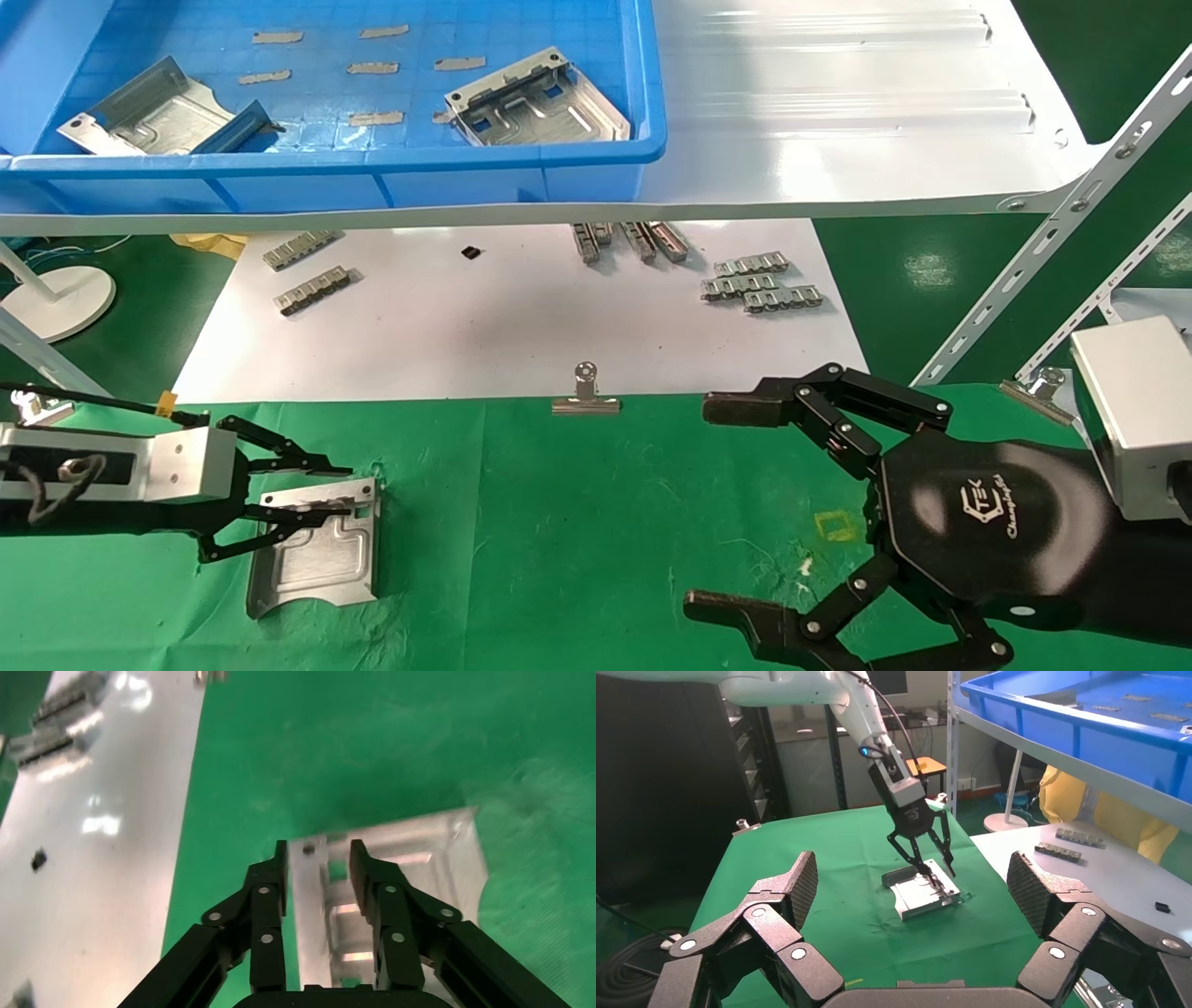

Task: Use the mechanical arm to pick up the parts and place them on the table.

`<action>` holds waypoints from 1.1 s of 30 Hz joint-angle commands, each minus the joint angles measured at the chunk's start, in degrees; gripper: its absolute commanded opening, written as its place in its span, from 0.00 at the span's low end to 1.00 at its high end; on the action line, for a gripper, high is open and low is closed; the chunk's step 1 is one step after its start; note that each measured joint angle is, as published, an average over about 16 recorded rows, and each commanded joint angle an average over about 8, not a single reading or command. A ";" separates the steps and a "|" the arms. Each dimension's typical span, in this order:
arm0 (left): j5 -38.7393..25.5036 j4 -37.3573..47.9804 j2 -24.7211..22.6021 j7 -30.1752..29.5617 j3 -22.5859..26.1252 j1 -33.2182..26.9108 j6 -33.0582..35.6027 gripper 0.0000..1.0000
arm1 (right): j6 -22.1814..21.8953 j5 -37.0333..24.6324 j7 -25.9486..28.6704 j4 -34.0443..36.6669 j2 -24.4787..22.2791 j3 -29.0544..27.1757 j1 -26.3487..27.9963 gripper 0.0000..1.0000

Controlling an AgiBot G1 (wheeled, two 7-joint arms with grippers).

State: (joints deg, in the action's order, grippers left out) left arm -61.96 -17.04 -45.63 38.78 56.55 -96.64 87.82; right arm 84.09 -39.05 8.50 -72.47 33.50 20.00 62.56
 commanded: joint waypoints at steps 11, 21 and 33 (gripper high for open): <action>8.80 1.98 1.27 -6.82 -1.70 2.04 3.62 1.00 | 0.00 0.01 -0.01 0.01 -0.01 0.00 0.00 1.00; 10.13 1.95 1.52 -8.11 -2.00 2.80 3.58 1.00 | -0.02 0.01 -0.01 0.02 -0.01 0.00 -0.01 1.00; 11.35 -6.10 2.75 -13.61 -7.26 7.13 2.80 1.00 | -0.01 0.02 -0.01 0.03 -0.01 0.01 -0.01 1.00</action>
State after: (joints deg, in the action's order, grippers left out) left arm -50.61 -23.14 -42.88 25.17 49.29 -89.51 90.62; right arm 84.07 -39.04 8.49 -72.44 33.49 20.00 62.56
